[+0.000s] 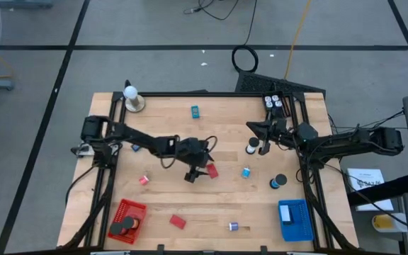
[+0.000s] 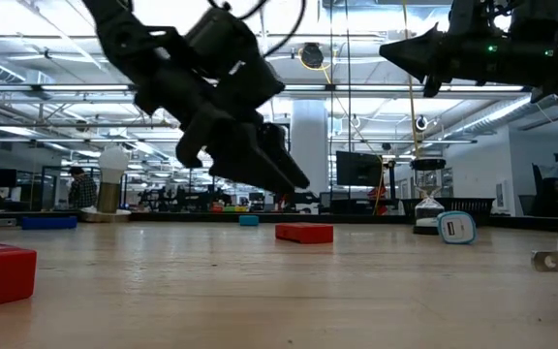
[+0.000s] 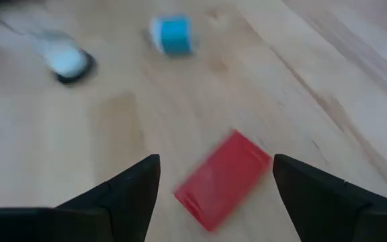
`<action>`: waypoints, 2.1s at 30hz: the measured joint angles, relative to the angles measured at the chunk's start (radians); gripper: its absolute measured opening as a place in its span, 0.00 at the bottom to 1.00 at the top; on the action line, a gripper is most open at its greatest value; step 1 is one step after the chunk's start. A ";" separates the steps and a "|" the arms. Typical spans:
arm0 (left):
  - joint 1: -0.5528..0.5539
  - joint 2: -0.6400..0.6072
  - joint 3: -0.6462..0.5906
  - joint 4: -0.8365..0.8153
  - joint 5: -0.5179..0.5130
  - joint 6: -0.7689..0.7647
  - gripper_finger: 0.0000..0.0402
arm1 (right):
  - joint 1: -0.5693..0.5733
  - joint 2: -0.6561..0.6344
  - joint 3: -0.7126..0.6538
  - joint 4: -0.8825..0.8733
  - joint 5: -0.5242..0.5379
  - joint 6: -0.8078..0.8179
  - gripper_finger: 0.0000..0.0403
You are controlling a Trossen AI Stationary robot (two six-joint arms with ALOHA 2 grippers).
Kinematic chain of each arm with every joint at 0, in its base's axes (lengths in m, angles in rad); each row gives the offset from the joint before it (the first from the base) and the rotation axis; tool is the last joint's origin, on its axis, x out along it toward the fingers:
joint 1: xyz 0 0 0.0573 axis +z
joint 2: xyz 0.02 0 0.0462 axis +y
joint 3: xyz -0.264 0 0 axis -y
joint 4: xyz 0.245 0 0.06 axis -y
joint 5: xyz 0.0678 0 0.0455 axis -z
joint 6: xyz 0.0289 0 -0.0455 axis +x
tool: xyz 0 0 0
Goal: Pick & Place Office items
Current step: Put the red digital clock into the blue bin
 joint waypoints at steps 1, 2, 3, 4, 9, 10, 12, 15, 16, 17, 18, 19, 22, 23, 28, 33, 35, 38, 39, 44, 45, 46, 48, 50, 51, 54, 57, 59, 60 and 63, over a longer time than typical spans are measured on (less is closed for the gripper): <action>0.010 0.012 0.021 -0.042 0.032 0.019 0.74 | 0.000 0.000 0.000 0.000 0.000 0.000 0.01; 0.019 0.023 0.043 -0.073 0.058 0.033 0.74 | 0.000 0.000 0.000 -0.003 0.000 0.000 0.01; 0.027 0.037 0.059 -0.095 0.082 0.048 0.74 | 0.000 0.000 0.000 -0.006 0.000 0.000 0.01; 0.035 0.049 0.074 -0.121 0.103 0.058 0.74 | 0.000 0.000 0.000 -0.003 0.000 0.000 0.01; 0.050 0.127 0.130 -0.137 0.138 0.086 0.74 | 0.000 0.000 0.000 0.000 0.000 0.000 0.01; 0.050 0.142 0.142 -0.135 0.144 0.101 0.74 | 0.000 0.000 0.000 0.001 0.000 0.001 0.01; 0.046 0.171 0.152 -0.145 0.145 0.113 0.74 | 0.000 0.000 0.000 0.000 0.000 0.002 0.01; 0.040 0.185 0.160 -0.155 0.154 0.119 0.74 | 0.000 0.000 0.000 -0.007 -0.001 0.002 0.01; 0.039 0.185 0.160 -0.167 0.154 0.121 0.74 | 0.000 0.000 0.000 -0.007 0.000 0.002 0.01; 0.038 0.185 0.160 -0.181 0.153 0.119 0.74 | 0.000 0.000 0.000 -0.008 0.000 0.002 0.01; 0.038 0.184 0.160 -0.189 0.153 0.109 0.73 | 0.000 0.000 0.000 -0.009 0.000 0.002 0.01; 0.038 0.184 0.160 -0.192 0.153 0.093 0.72 | 0.000 0.000 0.000 -0.009 0.000 0.002 0.01; 0.033 0.184 0.160 -0.201 0.152 0.059 0.64 | 0.000 0.000 0.000 -0.008 0.000 0.002 0.01; 0.030 0.184 0.160 -0.209 0.152 0.057 0.60 | 0.000 0.000 0.000 -0.008 0.000 0.002 0.01; 0.008 0.176 0.160 -0.237 0.132 0.052 0.40 | 0.000 0.000 0.000 -0.010 0.000 0.003 0.01; -0.017 0.135 0.154 -0.256 0.132 0.016 0.39 | 0.000 0.000 0.000 -0.021 -0.001 0.003 0.01; -0.038 0.117 0.154 -0.249 0.109 -0.012 0.39 | 0.000 0.000 0.000 -0.039 -0.001 0.006 0.01; -0.075 0.118 0.148 -0.196 0.064 -0.054 0.39 | 0.015 -0.001 0.024 -0.101 0.004 0.018 0.01; -0.088 0.131 0.147 -0.167 0.054 -0.068 0.39 | 0.026 -0.005 0.041 -0.142 0.004 0.018 0.00; -0.146 0.219 0.147 0.037 0.040 -0.122 0.39 | 0.128 -0.001 0.197 -0.490 0.080 0.005 0.00; -0.154 0.234 0.148 0.072 0.037 -0.127 0.39 | 0.158 0.004 0.234 -0.578 0.129 0.008 0.00; -0.161 0.243 0.148 0.094 0.034 -0.136 0.39 | 0.188 0.015 0.269 -0.663 0.185 0.021 0.00; -0.172 0.265 0.149 0.140 0.017 -0.136 0.40 | 0.244 0.042 0.331 -0.814 0.278 0.070 0.00; -0.177 0.266 0.149 0.135 0.013 -0.134 0.42 | 0.294 0.077 0.384 -0.947 0.333 0.138 0.00; -0.178 0.265 0.149 0.131 0.011 -0.135 0.44 | 0.316 0.100 0.413 -0.992 0.348 0.176 0.00; -0.178 0.253 0.149 0.104 -0.001 -0.160 0.52 | 0.374 0.160 0.485 -1.137 0.372 0.296 0.00; -0.176 0.220 0.148 0.044 -0.002 -0.159 0.61 | 0.414 0.235 0.556 -1.248 0.371 0.367 0.01; -0.175 0.179 0.144 -0.023 -0.004 -0.149 0.65 | 0.437 0.286 0.607 -1.313 0.371 0.403 0.03; -0.178 0.159 0.141 -0.033 -0.005 -0.143 0.65 | 0.447 0.311 0.636 -1.341 0.369 0.422 0.04; -0.194 0.089 0.070 -0.021 -0.006 -0.119 0.61 | 0.469 0.378 0.709 -1.455 0.358 0.484 0.11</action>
